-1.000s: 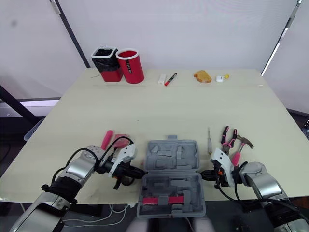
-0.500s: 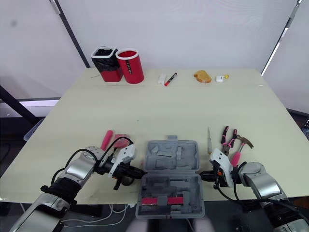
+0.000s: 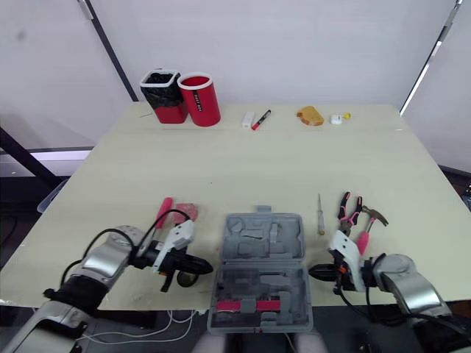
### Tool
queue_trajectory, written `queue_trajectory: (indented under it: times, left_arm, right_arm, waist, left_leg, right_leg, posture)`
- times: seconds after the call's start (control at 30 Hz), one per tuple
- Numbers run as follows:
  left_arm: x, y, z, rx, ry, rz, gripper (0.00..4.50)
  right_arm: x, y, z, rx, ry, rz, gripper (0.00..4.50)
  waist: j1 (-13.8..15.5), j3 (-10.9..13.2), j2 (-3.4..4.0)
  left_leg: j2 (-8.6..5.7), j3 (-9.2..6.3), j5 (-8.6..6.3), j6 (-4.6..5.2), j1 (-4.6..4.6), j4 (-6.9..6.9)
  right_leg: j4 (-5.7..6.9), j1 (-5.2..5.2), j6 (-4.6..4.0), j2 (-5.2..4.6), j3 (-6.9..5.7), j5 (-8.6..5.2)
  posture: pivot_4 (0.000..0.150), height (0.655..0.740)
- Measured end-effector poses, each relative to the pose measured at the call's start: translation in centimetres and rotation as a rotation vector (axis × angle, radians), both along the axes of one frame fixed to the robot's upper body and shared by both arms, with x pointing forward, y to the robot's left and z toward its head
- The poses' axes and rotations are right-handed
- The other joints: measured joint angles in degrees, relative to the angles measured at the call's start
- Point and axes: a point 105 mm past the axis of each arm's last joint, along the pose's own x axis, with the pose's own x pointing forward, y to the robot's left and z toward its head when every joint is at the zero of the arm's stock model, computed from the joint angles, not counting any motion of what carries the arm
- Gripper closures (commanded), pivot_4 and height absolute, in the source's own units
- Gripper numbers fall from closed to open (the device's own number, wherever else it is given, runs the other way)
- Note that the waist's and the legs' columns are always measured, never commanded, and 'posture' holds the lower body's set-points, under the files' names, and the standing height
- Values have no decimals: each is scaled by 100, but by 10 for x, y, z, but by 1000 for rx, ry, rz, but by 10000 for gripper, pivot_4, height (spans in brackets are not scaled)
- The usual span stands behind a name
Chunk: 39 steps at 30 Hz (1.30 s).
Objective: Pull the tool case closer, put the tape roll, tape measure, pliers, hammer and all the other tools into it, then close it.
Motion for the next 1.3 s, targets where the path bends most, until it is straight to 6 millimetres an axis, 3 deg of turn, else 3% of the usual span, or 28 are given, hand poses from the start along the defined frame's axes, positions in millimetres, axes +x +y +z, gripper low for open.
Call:
queue_trajectory:
  times: [0.17, 0.3, 0.47, 0.53, 0.63, 0.77, 0.9, 0.97, 1.0, 1.3]
  left_arm:
    - [-3, 8, 25, -152, -125, 118, 45000]
    - [-9, 22, 31, -189, -180, 220, 45000]
    - [-18, 62, 36, -193, -268, 446, 45000]
    - [-29, 89, 35, -173, -314, 591, 45000]
    - [-38, 112, 33, -154, -330, 710, 37783]
    - [-52, 132, 31, -127, -361, 814, 20769]
    - [-77, 152, 18, -85, -348, 922, 1389]
    - [-87, 158, 11, -67, -327, 958, 0]
    - [-93, 162, 9, -54, -322, 974, 0]
    - [-97, 167, 10, -37, -331, 977, 0]
  right_arm:
    - [0, -24, 8, 10, -163, -115, 44328]
    - [1, -39, 19, 33, -262, -208, 44328]
    - [-5, -67, 39, 77, -394, -391, 44328]
    - [-20, -86, 43, 77, -427, -484, 44328]
    - [-33, -106, 42, 43, -429, -553, 45000]
    - [-44, -126, 48, 49, -446, -634, 32230]
    - [-63, -147, 45, 54, -440, -738, 11613]
    - [-71, -156, 42, 57, -434, -790, 2465]
    - [-75, -160, 42, 60, -431, -816, 695]
    - [-80, -164, 37, 58, -419, -831, 695]
  waist:
    - [-15, 2, 1]
    - [-35, 3, 2]
    - [-7, 4, 3]
    - [-3, 4, 3]
    - [-3, 4, 3]
    - [-11, 3, 1]
    - [-13, 2, 0]
    - [-13, 2, 0]
    - [-11, 2, -1]
    - [-11, 0, -1]
  left_leg:
    - [-2, 1, 0, 0, 3, -1]
    - [4, 2, 0, 0, 7, -3]
    - [8, 3, 0, -1, 8, -4]
    - [19, 7, -1, -1, 8, -6]
    - [17, 12, -1, -1, 8, -6]
    - [18, 23, -1, -1, 17, -5]
    - [19, 25, -1, -1, 18, -9]
    - [19, 26, -1, -1, 18, -9]
    - [19, 26, -1, -2, 18, -9]
    - [20, 26, -2, -2, 16, -10]
  right_leg:
    - [0, 0, 2, -8, 3, 0]
    - [1, 0, 1, -4, 7, -1]
    - [0, 1, -1, -7, 4, -2]
    - [-1, 1, -18, -17, 5, -13]
    - [-4, 1, -19, -22, 6, -15]
    - [-4, 2, -1, -33, 9, -26]
    - [-7, 1, -2, -38, 8, -27]
    - [-7, 1, -2, -42, 8, -28]
    - [-7, 0, 0, -48, 8, -29]
    - [-7, -7, 1, -76, 7, -30]
  posture:
    - [1500, 7400]
    - [1500, 7400]
    - [1500, 7400]
    - [1500, 7400]
    - [1500, 7400]
    - [1500, 7400]
    - [1500, 7400]
    - [1500, 7400]
    - [1500, 7400]
    - [1500, 7400]
